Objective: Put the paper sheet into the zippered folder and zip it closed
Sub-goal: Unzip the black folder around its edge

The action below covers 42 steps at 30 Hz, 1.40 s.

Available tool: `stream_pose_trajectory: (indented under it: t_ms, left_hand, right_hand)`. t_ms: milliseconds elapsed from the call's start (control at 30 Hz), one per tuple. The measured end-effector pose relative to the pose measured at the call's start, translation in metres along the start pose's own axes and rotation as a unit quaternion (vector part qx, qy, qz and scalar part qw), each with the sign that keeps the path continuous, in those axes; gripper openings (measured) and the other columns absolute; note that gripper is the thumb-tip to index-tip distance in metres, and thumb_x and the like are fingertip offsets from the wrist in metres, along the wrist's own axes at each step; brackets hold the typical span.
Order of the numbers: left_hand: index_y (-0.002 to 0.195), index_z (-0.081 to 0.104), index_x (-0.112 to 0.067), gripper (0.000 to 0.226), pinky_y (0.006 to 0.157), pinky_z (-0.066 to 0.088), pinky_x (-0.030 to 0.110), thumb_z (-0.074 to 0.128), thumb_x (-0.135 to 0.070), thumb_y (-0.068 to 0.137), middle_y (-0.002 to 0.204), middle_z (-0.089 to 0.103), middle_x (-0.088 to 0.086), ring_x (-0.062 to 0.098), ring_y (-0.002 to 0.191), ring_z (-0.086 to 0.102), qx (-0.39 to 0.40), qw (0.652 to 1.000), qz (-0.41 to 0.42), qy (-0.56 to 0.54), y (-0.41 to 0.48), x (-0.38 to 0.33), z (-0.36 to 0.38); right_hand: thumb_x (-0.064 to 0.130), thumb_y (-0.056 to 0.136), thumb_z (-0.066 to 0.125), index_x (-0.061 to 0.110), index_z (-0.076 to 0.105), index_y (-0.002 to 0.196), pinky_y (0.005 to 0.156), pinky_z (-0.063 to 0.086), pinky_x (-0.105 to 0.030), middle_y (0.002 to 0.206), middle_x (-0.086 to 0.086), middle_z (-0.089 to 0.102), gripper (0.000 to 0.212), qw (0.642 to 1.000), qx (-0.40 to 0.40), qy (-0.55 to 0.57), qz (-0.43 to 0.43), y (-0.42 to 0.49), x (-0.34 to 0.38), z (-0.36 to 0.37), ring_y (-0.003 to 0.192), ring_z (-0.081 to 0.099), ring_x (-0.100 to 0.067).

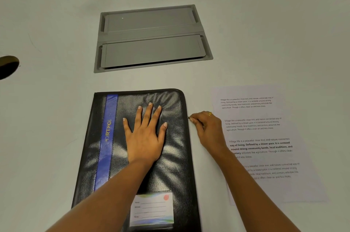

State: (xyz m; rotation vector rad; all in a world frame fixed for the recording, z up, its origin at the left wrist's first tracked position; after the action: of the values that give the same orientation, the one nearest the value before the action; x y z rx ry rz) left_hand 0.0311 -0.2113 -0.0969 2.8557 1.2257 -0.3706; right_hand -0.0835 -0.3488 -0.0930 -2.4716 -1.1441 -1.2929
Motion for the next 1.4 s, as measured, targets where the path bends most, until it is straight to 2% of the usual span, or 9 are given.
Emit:
stream_pose_trajectory:
  t_ms: [267, 433, 600, 700, 833, 967, 1100, 1267, 1400]
  left_hand:
    - [0.146, 0.013, -0.040, 0.069, 0.113, -0.009, 0.052, -0.004, -0.061, 0.082, 0.157, 0.005, -0.014, 0.012, 0.146, -0.004, 0.003, 1.000, 0.001, 0.000, 0.000, -0.001, -0.001]
    - [0.147, 0.013, -0.037, 0.069, 0.113, -0.008, 0.055, -0.004, -0.058, 0.084, 0.158, 0.006, -0.012, 0.014, 0.146, -0.003, 0.003, 1.000, 0.010, 0.003, 0.000, -0.002, 0.000]
    - [0.147, 0.012, -0.037, 0.069, 0.112, -0.009, 0.054, -0.005, -0.058, 0.084, 0.158, 0.003, -0.012, 0.013, 0.146, -0.005, 0.007, 1.000, 0.011, 0.010, 0.000, -0.002, 0.000]
    - [0.147, 0.012, -0.037, 0.069, 0.112, -0.009, 0.054, -0.005, -0.058, 0.084, 0.158, 0.004, -0.012, 0.013, 0.146, -0.005, 0.008, 1.000, 0.011, 0.007, 0.000, -0.001, 0.000]
    - [0.147, 0.009, -0.037, 0.068, 0.112, -0.010, 0.054, -0.006, -0.058, 0.084, 0.158, 0.003, -0.012, 0.013, 0.146, -0.006, 0.011, 1.000, 0.012, 0.012, 0.001, -0.001, 0.001]
    - [0.147, 0.010, -0.036, 0.068, 0.113, -0.008, 0.055, -0.005, -0.057, 0.085, 0.158, 0.004, -0.012, 0.013, 0.146, -0.004, 0.007, 1.000, 0.013, 0.013, 0.000, -0.001, 0.001]
    - [0.147, 0.016, -0.037, 0.067, 0.113, -0.004, 0.056, -0.001, -0.058, 0.086, 0.157, 0.009, -0.012, 0.013, 0.146, 0.000, 0.002, 1.000, 0.008, 0.006, 0.000, -0.002, 0.001]
    - [0.146, 0.012, -0.039, 0.067, 0.113, -0.005, 0.055, -0.003, -0.058, 0.085, 0.157, 0.006, -0.014, 0.012, 0.146, -0.001, 0.004, 1.000, 0.005, 0.014, 0.000, -0.001, 0.001]
    - [0.146, 0.013, -0.039, 0.067, 0.113, -0.006, 0.054, -0.003, -0.059, 0.084, 0.157, 0.006, -0.014, 0.012, 0.146, -0.002, 0.004, 1.000, 0.004, 0.011, 0.000, -0.001, 0.001]
  right_hand:
    - [0.014, 0.082, 0.057, 0.004, 0.072, 0.083, 0.068, 0.037, -0.012, 0.075, -0.012, 0.071, 0.018, 0.999, -0.017, 0.013, 0.029, -0.004, -0.001, -0.001, 0.071, 0.058, -0.011]
    - [0.009, 0.084, 0.062, 0.003, 0.070, 0.082, 0.069, 0.047, -0.034, 0.077, -0.014, 0.069, 0.010, 0.997, -0.037, 0.015, 0.063, 0.005, -0.001, -0.002, 0.072, 0.060, -0.026]
    - [0.008, 0.083, 0.063, 0.002, 0.070, 0.081, 0.071, 0.047, -0.039, 0.077, -0.018, 0.068, 0.009, 0.996, -0.044, 0.004, 0.082, 0.030, -0.005, 0.004, 0.074, 0.059, -0.032]
    - [0.008, 0.084, 0.062, 0.000, 0.069, 0.083, 0.074, 0.044, -0.033, 0.081, -0.019, 0.067, 0.010, 0.996, -0.034, -0.002, 0.082, 0.041, -0.004, 0.007, 0.078, 0.059, -0.032]
    - [0.008, 0.086, 0.058, 0.000, 0.069, 0.098, 0.076, 0.038, -0.026, 0.091, -0.019, 0.064, 0.017, 0.996, 0.061, -0.029, 0.058, 0.056, -0.008, 0.010, 0.089, 0.056, -0.030]
    - [0.005, 0.085, 0.060, 0.002, 0.071, 0.095, 0.067, 0.033, -0.006, 0.087, -0.017, 0.065, 0.016, 0.991, 0.130, -0.015, 0.008, 0.060, -0.010, 0.004, 0.084, 0.057, -0.024]
    - [0.003, 0.085, 0.059, 0.004, 0.072, 0.092, 0.069, 0.033, -0.014, 0.087, -0.014, 0.068, 0.015, 0.990, 0.138, -0.022, -0.020, 0.046, -0.013, -0.002, 0.083, 0.059, -0.022]
    - [0.009, 0.082, 0.056, 0.003, 0.072, 0.089, 0.074, 0.033, 0.002, 0.083, -0.013, 0.070, 0.019, 0.993, 0.115, -0.001, -0.024, 0.025, -0.013, -0.005, 0.076, 0.056, -0.008]
    - [0.011, 0.081, 0.054, 0.002, 0.072, 0.087, 0.072, 0.033, 0.003, 0.079, -0.014, 0.070, 0.021, 0.995, 0.094, 0.017, -0.007, 0.017, -0.009, -0.003, 0.073, 0.055, -0.008]
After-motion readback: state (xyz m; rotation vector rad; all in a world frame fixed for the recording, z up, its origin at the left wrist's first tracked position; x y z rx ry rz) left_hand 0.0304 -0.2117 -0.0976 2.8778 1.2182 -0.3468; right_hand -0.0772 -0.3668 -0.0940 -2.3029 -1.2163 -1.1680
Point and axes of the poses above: each hand's wrist, its own y-axis towards the middle knuckle, its own z-axis out of the palm, x = y × z, the point moved 4 cm from there along y, towards the middle knuckle
